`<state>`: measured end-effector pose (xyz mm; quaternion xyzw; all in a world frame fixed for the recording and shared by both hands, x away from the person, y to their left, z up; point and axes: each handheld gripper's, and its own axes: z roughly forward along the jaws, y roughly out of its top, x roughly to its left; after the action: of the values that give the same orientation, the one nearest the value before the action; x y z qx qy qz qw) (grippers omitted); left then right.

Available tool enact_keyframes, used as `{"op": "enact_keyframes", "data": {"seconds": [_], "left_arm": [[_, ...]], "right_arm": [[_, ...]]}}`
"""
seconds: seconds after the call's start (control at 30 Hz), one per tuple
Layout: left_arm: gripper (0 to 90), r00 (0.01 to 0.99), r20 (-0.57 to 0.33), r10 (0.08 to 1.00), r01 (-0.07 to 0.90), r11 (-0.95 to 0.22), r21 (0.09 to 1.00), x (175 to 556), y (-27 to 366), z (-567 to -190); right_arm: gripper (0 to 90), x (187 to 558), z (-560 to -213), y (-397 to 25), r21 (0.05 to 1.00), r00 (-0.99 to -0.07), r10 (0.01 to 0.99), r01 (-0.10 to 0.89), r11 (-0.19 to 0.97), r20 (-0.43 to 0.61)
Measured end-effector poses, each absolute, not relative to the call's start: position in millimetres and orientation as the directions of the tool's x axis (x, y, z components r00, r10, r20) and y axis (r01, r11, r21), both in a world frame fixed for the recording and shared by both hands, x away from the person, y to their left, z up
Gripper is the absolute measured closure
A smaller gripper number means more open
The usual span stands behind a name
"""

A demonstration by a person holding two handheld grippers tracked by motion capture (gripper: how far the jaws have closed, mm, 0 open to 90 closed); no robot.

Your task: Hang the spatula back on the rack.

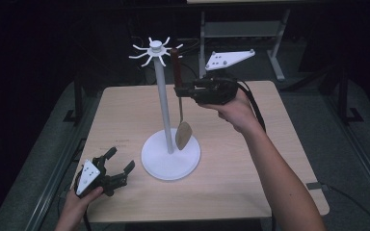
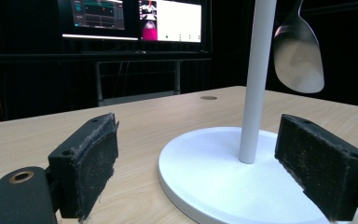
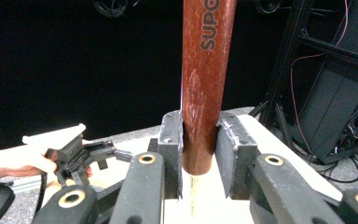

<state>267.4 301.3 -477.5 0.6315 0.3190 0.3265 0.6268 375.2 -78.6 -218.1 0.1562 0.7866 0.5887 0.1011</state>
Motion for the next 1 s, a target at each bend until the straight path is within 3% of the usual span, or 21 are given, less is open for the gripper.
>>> {"op": "enact_keyframes", "data": {"seconds": [0.63, 1.0], "left_arm": [[12.6, 0.580, 0.011, 0.814, -0.007, -0.009, 1.000, 267.4, 301.1, -477.6], [12.6, 0.579, 0.014, 0.815, -0.008, -0.011, 1.000, 267.5, 300.7, -477.6]], "right_arm": [[55.3, 366.6, -235.8, -115.2, 0.955, -0.916, 0.396, 0.174, 0.240, 0.067], [46.5, 355.7, -279.5, -157.5, 0.937, -0.858, 0.505, 0.246, 0.248, 0.092]]}}
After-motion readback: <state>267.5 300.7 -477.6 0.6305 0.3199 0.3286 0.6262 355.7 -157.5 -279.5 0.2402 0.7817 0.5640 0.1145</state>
